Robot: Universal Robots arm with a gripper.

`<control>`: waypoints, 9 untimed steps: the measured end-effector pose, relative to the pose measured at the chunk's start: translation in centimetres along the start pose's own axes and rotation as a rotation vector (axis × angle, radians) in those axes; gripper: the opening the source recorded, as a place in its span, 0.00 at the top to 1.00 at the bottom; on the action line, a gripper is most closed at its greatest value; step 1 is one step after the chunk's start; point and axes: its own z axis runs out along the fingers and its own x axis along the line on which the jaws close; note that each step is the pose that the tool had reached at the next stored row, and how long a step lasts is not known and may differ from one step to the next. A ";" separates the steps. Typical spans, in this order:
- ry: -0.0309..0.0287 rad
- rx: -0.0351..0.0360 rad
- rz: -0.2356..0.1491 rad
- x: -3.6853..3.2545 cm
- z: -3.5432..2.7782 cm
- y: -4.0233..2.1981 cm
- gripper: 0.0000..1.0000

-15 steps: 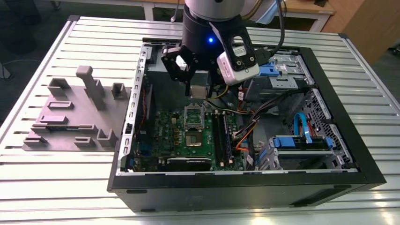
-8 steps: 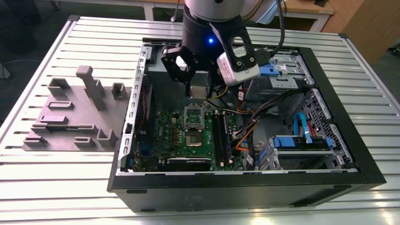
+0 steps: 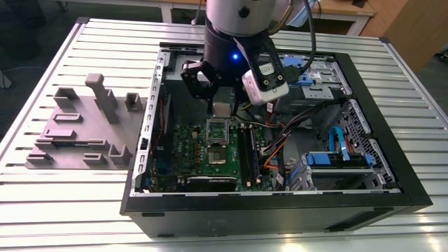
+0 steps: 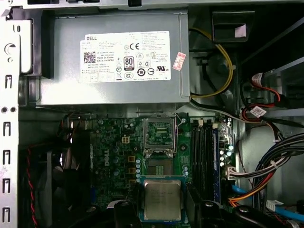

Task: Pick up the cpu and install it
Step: 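Place the cpu into insertion slot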

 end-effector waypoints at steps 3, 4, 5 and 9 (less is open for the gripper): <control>0.0000 0.0000 -0.001 -0.03 0.66 -0.13 0.53; 0.0000 -0.0001 -0.001 -0.03 0.81 -0.19 0.53; 0.0000 0.0000 -0.001 -0.04 0.96 -0.26 0.53; 0.0000 0.0000 -0.001 -0.07 1.46 -0.74 0.53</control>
